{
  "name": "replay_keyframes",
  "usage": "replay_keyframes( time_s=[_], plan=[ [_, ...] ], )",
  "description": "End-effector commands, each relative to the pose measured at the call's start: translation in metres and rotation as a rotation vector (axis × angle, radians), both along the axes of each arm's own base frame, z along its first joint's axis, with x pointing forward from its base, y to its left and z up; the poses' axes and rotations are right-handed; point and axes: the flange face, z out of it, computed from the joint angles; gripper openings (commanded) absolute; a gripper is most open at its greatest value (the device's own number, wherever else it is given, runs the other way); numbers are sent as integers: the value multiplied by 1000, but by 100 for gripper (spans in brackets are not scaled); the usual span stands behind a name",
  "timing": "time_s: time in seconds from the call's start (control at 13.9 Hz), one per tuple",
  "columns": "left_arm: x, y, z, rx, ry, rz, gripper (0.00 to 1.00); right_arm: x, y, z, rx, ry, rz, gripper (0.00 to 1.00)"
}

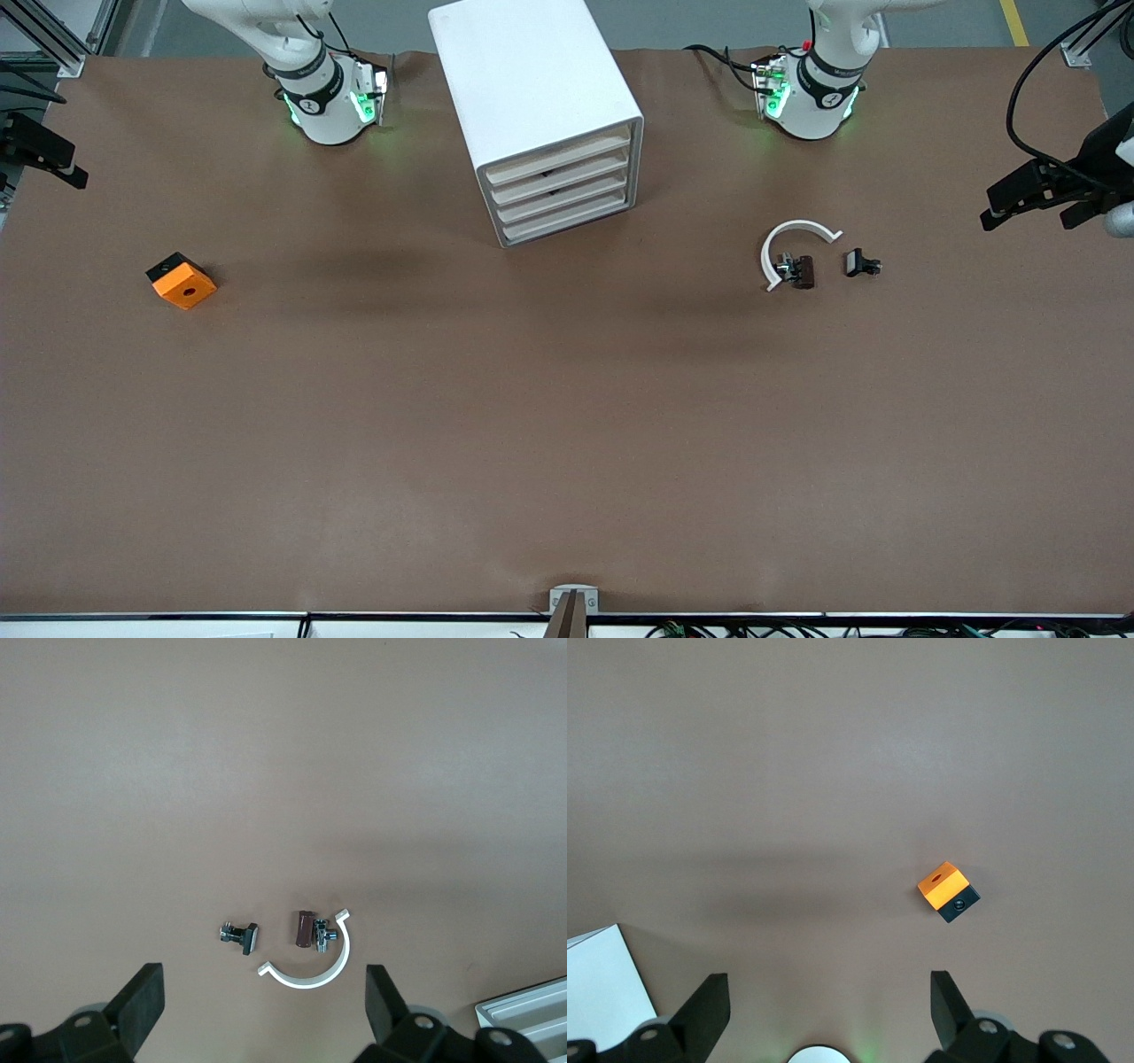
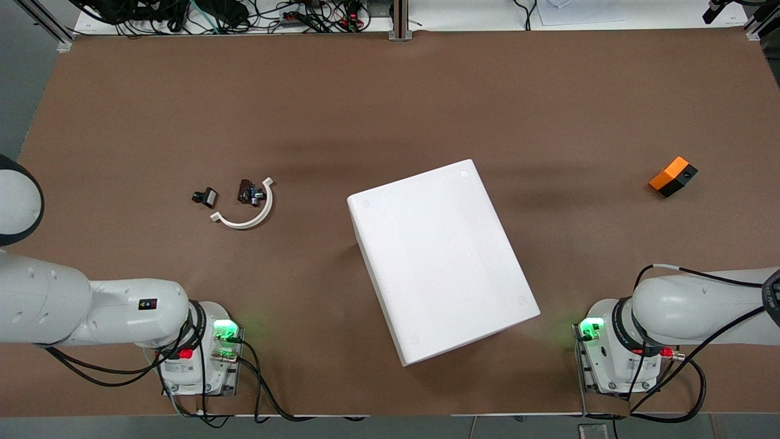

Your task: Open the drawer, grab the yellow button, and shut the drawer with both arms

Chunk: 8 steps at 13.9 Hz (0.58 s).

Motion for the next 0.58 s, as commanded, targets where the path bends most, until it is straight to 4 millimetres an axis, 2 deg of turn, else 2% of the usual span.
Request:
replay_keyframes(
  time_s=[0.0, 0.5],
  plan=[
    [1, 2, 4, 17, 9, -5, 100, -6, 1, 2, -3, -10, 13, 100],
    [1, 6, 3, 17, 12, 24, 100, -6, 1, 2, -3, -9, 13, 100]
  ],
)
